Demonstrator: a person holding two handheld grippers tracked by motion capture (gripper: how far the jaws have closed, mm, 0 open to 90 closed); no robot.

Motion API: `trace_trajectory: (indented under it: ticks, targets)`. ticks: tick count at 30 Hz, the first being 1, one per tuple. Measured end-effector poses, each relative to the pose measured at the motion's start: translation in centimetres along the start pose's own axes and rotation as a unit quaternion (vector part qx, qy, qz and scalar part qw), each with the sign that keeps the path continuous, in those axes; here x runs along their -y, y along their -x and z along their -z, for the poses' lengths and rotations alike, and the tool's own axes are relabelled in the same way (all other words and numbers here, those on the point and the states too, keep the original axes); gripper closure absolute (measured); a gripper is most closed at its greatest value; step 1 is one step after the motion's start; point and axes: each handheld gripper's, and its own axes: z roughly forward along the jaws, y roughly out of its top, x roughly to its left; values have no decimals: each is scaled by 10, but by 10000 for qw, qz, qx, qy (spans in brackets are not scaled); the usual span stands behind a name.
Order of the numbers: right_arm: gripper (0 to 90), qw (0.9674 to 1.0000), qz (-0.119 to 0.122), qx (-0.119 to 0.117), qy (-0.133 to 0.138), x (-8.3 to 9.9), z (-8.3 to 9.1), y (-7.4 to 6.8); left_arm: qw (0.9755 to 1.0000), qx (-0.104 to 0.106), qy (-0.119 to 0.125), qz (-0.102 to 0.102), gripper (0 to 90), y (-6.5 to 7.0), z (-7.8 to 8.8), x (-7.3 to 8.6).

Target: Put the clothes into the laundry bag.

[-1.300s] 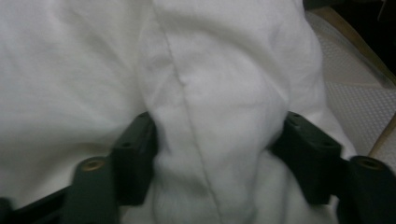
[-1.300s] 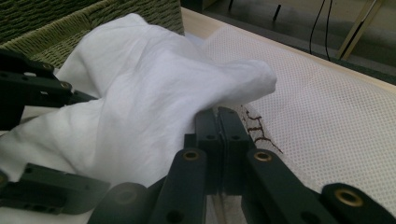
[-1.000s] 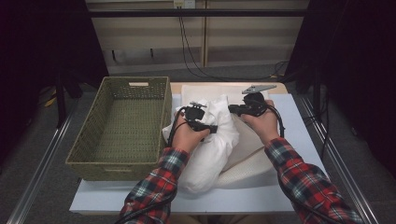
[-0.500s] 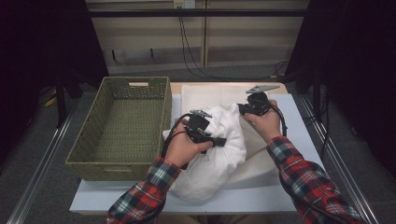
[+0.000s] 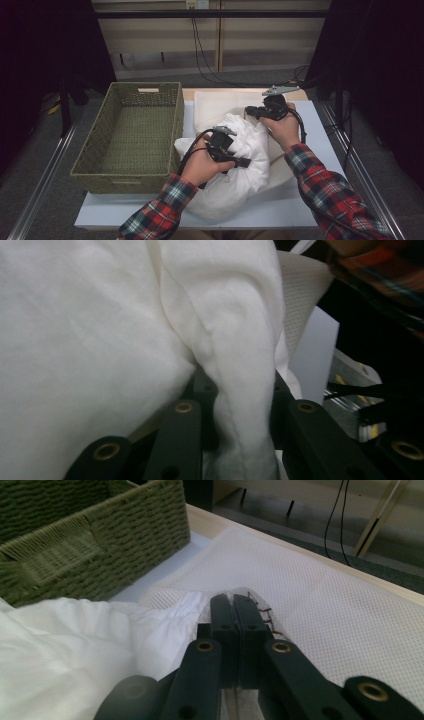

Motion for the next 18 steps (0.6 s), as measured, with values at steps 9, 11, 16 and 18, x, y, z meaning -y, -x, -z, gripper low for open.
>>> trace_trajectory:
  ticks: [9,11,16,18]
  targets:
    - [892,9997,136,-154,167,-16,10,-14,9944,-1026,218,130,763,-17,-7,-7]
    - [892,9995,139,-205,188,-17,12,-15,9914,-1272,276,138,765,-22,-6,-8]
    - [892,9994,138,-259,200,-17,16,-16,9837,-1727,446,220,768,-34,0,-14]
    - [892,9993,174,-281,197,-16,17,-17,9820,-1819,452,233,768,-36,1,-16]
